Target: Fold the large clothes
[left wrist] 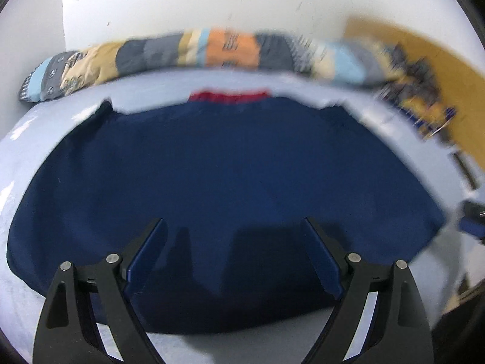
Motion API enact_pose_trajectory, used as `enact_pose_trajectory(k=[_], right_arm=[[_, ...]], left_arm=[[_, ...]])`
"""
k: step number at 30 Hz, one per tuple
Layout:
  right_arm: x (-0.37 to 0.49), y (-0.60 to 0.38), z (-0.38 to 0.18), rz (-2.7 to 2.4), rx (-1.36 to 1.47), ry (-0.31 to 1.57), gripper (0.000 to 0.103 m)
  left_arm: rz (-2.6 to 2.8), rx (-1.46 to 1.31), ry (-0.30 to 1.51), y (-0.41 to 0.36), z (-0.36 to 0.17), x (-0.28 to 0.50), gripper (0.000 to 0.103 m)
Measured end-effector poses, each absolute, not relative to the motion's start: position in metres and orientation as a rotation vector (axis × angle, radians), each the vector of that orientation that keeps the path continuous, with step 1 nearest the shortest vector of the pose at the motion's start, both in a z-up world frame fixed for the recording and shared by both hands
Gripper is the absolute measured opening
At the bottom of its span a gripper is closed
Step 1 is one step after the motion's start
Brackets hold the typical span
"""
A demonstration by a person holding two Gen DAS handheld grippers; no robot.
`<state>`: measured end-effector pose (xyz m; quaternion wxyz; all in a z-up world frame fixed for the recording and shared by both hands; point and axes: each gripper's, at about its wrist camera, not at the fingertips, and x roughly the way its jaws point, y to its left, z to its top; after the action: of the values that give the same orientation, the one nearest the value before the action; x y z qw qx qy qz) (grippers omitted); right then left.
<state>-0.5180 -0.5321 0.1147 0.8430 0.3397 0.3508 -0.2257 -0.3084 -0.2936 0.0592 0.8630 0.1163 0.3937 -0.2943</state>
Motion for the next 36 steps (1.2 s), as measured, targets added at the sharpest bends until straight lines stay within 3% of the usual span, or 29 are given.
enact_pose_trajectory(k=[3, 8, 13, 16, 21, 29, 35, 36], right_arm=[[-0.520, -0.536, 0.108, -0.460, 0.757, 0.759, 0.077], [-0.539, -0.551, 0.109, -0.483, 0.832, 0.707, 0.077], [-0.564, -0.574, 0.099, -0.508, 1.005, 0.646, 0.077], [-0.572, -0.581, 0.090, -0.505, 1.083, 0.627, 0.077], [-0.569, -0.591, 0.069, -0.469, 1.206, 0.627, 0.077], [-0.539, -0.594, 0.043, -0.483, 1.249, 0.673, 0.065], [-0.517, -0.605, 0.034, -0.471, 1.242, 0.586, 0.061], [-0.513, -0.609, 0.032, -0.451, 1.246, 0.561, 0.048]], left_arm=[[-0.605, 0.290, 0.815, -0.295, 0.035, -0.308, 0.096], [-0.575, 0.264, 0.826, -0.293, 0.043, -0.307, 0.096], [-0.469, 0.240, 0.723, -0.281, 0.060, -0.321, 0.096], [-0.455, 0.295, 0.830, -0.288, 0.039, -0.307, 0.098], [-0.445, 0.267, 0.833, -0.284, 0.038, -0.303, 0.100], [-0.441, 0.248, 0.848, -0.288, 0.044, -0.298, 0.100], [-0.438, 0.243, 0.841, -0.298, 0.040, -0.291, 0.101], [-0.434, 0.241, 0.841, -0.298, 0.040, -0.291, 0.101]])
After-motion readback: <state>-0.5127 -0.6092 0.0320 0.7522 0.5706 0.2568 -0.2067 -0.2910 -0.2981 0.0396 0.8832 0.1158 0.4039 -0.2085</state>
